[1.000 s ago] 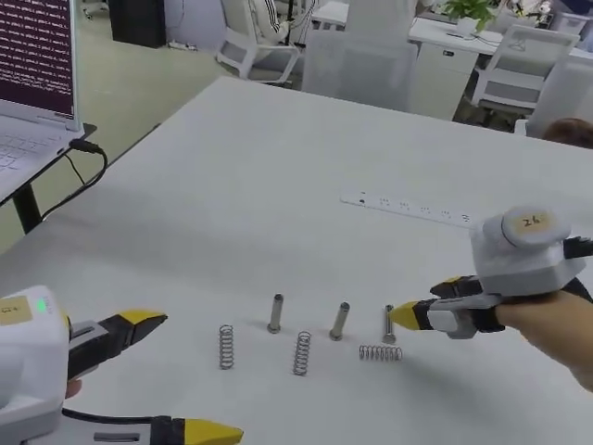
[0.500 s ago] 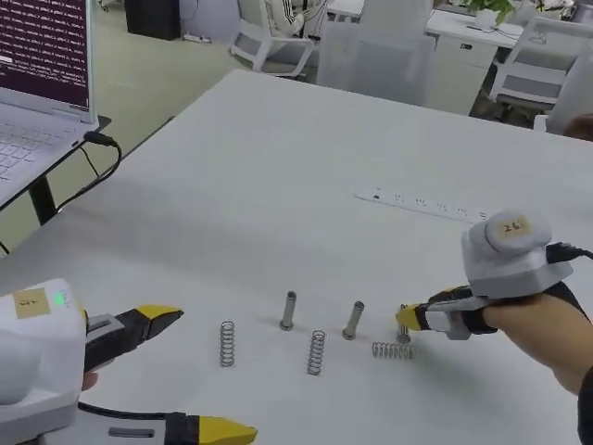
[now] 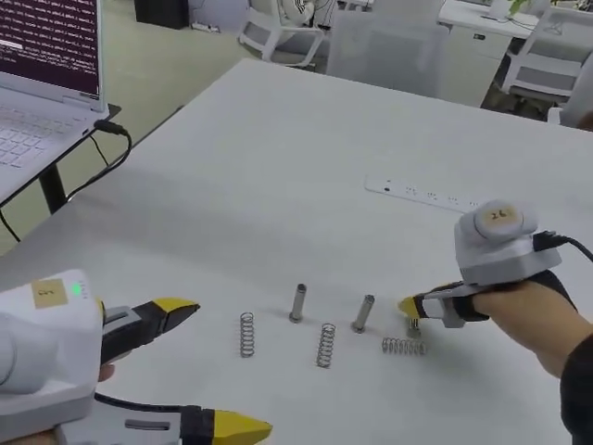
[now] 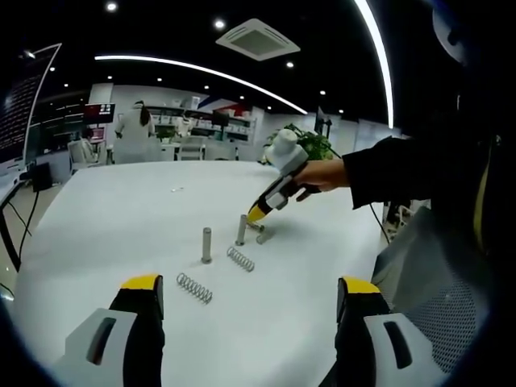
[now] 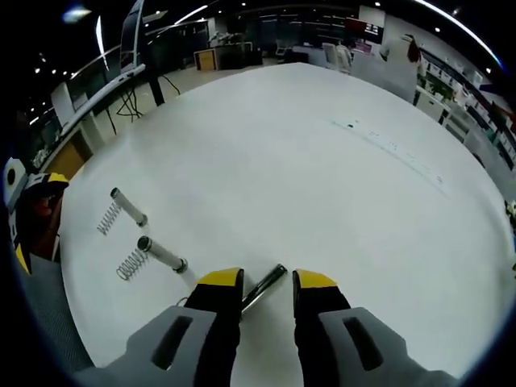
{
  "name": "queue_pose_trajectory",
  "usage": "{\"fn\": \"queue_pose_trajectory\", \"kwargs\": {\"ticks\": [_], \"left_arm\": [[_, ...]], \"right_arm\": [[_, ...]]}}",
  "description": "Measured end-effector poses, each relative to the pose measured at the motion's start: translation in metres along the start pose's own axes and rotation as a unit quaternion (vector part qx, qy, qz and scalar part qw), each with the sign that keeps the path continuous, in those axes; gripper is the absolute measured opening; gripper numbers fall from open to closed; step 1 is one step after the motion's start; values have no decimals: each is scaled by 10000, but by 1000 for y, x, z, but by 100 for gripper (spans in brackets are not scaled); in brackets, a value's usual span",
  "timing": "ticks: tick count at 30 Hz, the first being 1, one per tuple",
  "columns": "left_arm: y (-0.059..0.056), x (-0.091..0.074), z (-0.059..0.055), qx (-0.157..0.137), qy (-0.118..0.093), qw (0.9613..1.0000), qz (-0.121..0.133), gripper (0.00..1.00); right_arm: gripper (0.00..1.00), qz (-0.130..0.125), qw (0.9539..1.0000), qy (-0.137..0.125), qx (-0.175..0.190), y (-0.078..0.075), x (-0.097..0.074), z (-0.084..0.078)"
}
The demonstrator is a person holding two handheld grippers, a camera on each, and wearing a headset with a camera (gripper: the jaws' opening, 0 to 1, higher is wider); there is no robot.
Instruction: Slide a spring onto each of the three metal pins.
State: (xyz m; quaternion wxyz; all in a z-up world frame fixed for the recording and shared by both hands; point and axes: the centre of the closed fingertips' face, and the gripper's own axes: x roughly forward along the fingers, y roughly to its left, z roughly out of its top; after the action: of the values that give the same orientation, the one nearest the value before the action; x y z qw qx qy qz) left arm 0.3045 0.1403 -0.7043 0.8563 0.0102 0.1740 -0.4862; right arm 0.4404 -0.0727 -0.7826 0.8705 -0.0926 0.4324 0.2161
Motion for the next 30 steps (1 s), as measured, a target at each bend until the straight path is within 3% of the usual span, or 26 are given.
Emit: {"fn": "queue_pose_trajectory", "kwargs": {"ticks": [6, 14, 30], "left_arm": [[-1, 0, -1, -13, -3, 10000, -15, 85], [-5, 2, -3, -10, 47, 10000, -88, 84], [-7, 4, -7, -77, 52, 9999, -133, 82]], "right_arm": [[20, -165, 9997, 141, 57, -7, 3, -1], [16, -128, 9996, 200, 120, -2, 5, -4], [11, -165, 9982, 456, -366, 1, 5, -8]]}}
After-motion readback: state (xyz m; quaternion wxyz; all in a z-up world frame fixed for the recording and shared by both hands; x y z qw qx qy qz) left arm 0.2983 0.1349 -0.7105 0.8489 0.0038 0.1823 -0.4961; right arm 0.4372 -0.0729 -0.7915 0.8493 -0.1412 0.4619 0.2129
